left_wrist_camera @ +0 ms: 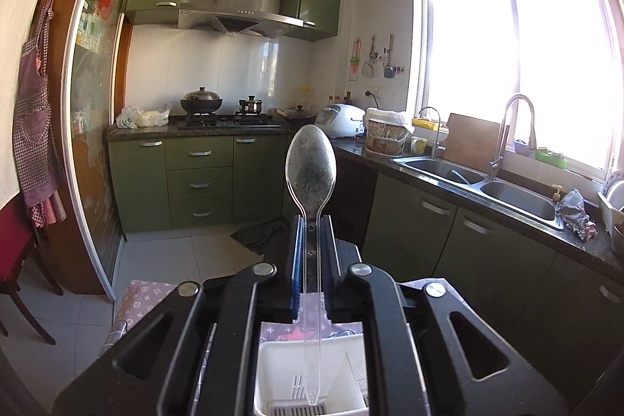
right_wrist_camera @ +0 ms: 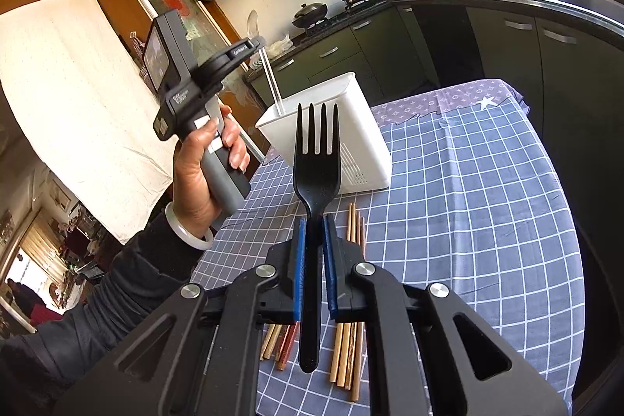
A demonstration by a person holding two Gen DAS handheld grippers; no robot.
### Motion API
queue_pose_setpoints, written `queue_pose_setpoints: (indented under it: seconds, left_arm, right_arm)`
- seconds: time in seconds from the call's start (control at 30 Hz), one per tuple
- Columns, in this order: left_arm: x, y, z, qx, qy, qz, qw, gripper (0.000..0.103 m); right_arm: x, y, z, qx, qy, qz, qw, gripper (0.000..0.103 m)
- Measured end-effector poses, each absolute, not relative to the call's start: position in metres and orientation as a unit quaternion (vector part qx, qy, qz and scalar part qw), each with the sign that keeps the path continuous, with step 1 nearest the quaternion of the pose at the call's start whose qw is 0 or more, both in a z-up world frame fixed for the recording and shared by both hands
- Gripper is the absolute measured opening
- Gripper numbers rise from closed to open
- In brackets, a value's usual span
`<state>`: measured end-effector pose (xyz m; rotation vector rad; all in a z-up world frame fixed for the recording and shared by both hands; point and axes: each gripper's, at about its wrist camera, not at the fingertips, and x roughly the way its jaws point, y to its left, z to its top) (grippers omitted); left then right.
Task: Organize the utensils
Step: 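Carry the spoon into the white holder and open the left gripper while the right gripper holds the fork, then lower the fork into the white holder and open the right gripper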
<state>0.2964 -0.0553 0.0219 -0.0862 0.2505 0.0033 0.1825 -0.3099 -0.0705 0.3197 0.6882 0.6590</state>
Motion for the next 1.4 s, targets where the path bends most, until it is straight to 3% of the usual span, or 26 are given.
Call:
queue_pose_setpoints:
  seconds: [0.43, 0.6, 0.83, 1.1, 1.4]
  left_arm:
    - [0.266, -0.047, 0.01, -0.032, 0.152, -0.018, 0.988, 0.017]
    - [0.226, -0.024, 0.024, -0.049, 0.157, -0.012, 0.986, 0.025]
    - [0.159, 0.002, 0.02, -0.049, 0.175, -0.007, 0.983, 0.028]
    - [0.119, 0.016, 0.013, -0.038, 0.185, 0.008, 0.982, 0.035]
    - [0.133, 0.015, 0.0, -0.049, 0.241, -0.005, 0.969, 0.036]
  right_arm:
    - [0.208, -0.296, -0.026, 0.113, 0.271, 0.285, 0.912, 0.01]
    - [0.236, -0.269, 0.006, 0.091, 0.225, 0.282, 0.928, 0.01]
    - [0.294, -0.224, 0.043, 0.058, 0.146, 0.233, 0.96, 0.01]
    - [0.359, -0.184, 0.015, 0.024, 0.151, 0.192, 0.969, 0.01]
    - [0.341, -0.189, -0.028, 0.003, 0.162, 0.188, 0.969, 0.01]
